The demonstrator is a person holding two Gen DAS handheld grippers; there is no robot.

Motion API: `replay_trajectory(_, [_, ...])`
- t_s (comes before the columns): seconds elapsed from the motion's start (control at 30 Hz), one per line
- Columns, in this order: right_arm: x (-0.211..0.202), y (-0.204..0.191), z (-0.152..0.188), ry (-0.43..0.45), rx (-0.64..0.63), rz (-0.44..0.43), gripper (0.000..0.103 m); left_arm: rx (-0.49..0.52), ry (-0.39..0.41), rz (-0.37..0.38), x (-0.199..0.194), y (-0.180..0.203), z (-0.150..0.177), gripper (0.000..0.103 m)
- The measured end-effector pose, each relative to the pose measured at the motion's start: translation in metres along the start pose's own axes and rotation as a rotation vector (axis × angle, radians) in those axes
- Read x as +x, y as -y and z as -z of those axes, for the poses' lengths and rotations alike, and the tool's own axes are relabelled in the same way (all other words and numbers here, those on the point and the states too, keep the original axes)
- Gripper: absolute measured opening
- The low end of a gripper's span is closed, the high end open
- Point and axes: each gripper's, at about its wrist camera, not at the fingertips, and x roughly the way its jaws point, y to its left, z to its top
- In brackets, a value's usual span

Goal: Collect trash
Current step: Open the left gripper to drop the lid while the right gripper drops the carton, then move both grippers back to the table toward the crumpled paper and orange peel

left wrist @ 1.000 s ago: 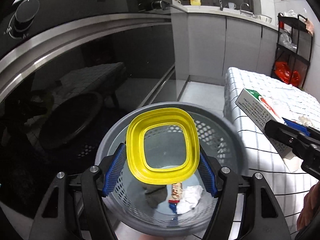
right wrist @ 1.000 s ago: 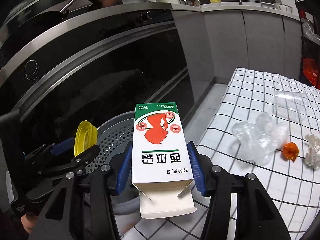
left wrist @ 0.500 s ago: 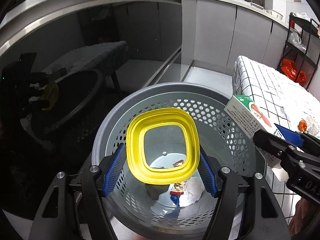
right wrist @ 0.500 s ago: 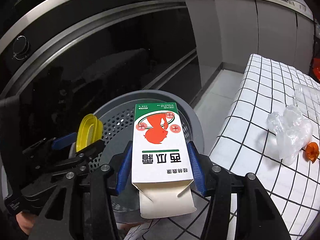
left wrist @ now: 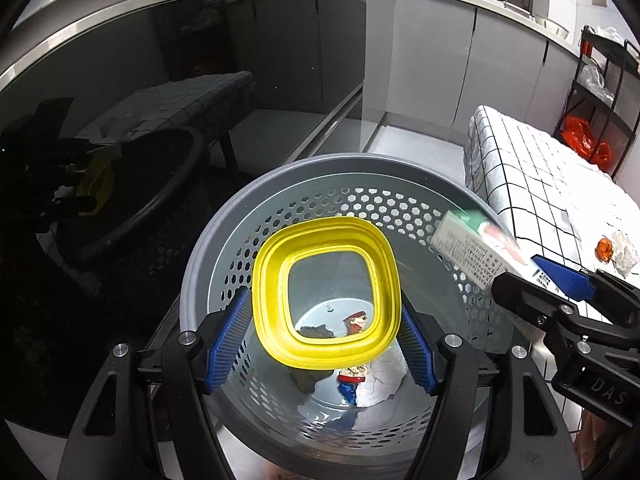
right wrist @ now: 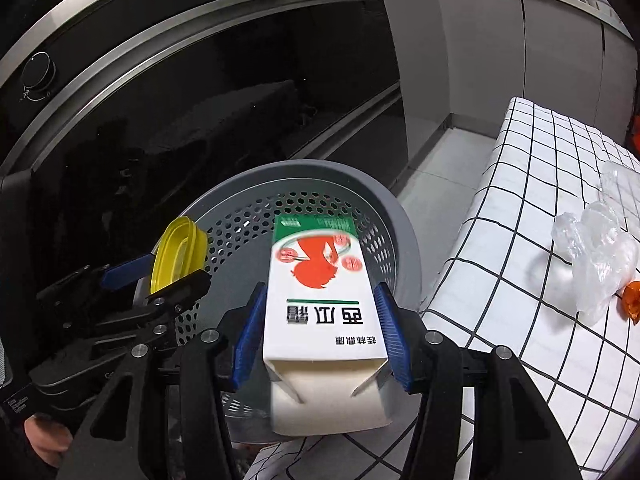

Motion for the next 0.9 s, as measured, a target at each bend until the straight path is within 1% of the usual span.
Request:
replay_trajectory(0.13, [-0.0045,0.0022,-0.0006,0.020,0.007,-0.018,0.053,-0.008,0.002,0.003,-0.0002,-0.0014,-0.0011,0.069])
replay_trajectory(0.2, [-0.0056,0.0020,-0.0005,0.026,0.005,-0.016,0.057,-0.012,0.000,0.003,0.0004,-0.0018,-0.0010,0.072])
replay_trajectory(0.23, [-0.0061,0.0021,-0.0004,0.028,0.003,-0.016,0.057,-0.013,-0.001,0.003,0.0004,-0.0024,-0.0010,0.074])
replay_trajectory(0.37, [-0.0062,0.0035,-0.0004,0.026,0.005,-0.018,0.057,-0.018,0.002,0.000,-0.0001,-0.0040,-0.0010,0.075])
replay_trajectory(0.9, [-0.0082,0.0046,0.0008,0.034,0.009,-0.017,0.057,-0.017,0.012,-0.007,-0.0020,-0.0051,-0.0007,0.075])
